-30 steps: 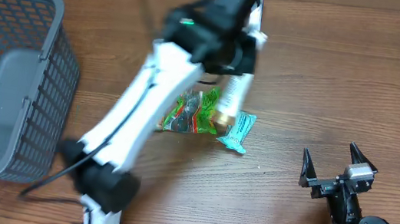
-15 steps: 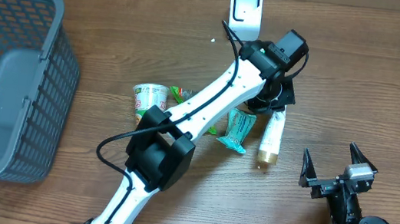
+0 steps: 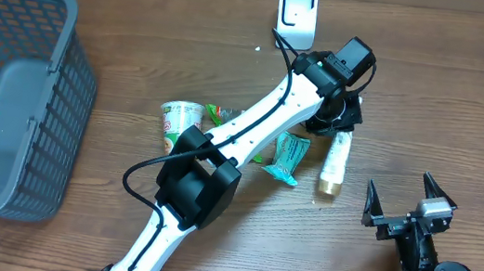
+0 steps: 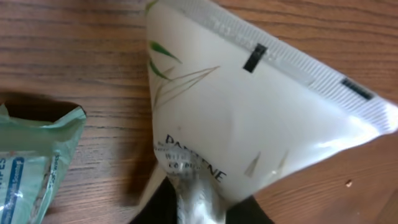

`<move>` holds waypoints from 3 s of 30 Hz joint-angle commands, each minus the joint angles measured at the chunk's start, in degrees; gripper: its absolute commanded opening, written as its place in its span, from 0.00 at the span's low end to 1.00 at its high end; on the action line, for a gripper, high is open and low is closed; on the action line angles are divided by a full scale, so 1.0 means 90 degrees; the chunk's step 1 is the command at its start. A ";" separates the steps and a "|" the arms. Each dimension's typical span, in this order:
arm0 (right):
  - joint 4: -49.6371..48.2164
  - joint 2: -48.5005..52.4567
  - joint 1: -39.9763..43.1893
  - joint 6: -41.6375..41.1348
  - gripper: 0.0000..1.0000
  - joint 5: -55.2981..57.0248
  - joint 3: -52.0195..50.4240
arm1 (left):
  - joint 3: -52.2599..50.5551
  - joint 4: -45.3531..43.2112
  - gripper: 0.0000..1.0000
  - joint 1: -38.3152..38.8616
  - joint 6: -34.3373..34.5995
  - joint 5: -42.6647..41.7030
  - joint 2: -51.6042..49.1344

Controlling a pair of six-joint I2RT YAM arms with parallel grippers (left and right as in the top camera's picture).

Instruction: Scan the item barcode

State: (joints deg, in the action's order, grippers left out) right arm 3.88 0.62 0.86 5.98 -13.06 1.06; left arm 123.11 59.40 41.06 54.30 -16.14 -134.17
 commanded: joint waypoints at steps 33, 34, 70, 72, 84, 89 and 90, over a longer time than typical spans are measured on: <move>-0.0041 -0.0051 -0.0012 -0.0039 1.00 0.0066 -0.0068 | 0.2866 0.4155 1.00 -0.4537 -0.5037 0.3752 0.3390; -0.0044 -0.0051 -0.0012 -0.0039 1.00 0.0068 -0.0068 | 0.2866 0.4155 1.00 -0.4816 -0.5214 0.3818 0.3395; -0.0041 -0.0051 -0.0012 -0.0039 1.00 0.0068 -0.0068 | 0.2863 0.4155 1.00 -0.6154 -0.5156 0.3291 0.3378; -0.0041 -0.0051 -0.0012 -0.0039 1.00 0.0068 -0.0068 | 0.2863 0.4155 1.00 -0.6154 -0.5156 0.3293 0.3378; -0.0041 -0.0051 -0.0012 -0.0039 1.00 0.0068 -0.0068 | 0.2863 0.4155 1.00 -0.6154 -0.5156 0.3291 0.3378; -0.0041 -0.0051 -0.0012 -0.0039 1.00 0.0068 -0.0068 | 0.2863 0.4155 1.00 -0.6154 -0.5156 0.3291 0.3378; -0.0041 -0.0051 -0.0012 -0.0039 1.00 0.0068 -0.0068 | 0.2863 0.4155 1.00 -0.6154 -0.5156 0.3293 0.3378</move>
State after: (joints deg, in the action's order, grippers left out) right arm 3.86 0.62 0.86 6.00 -13.04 1.06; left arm 148.79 96.68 -14.35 8.78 13.93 -103.53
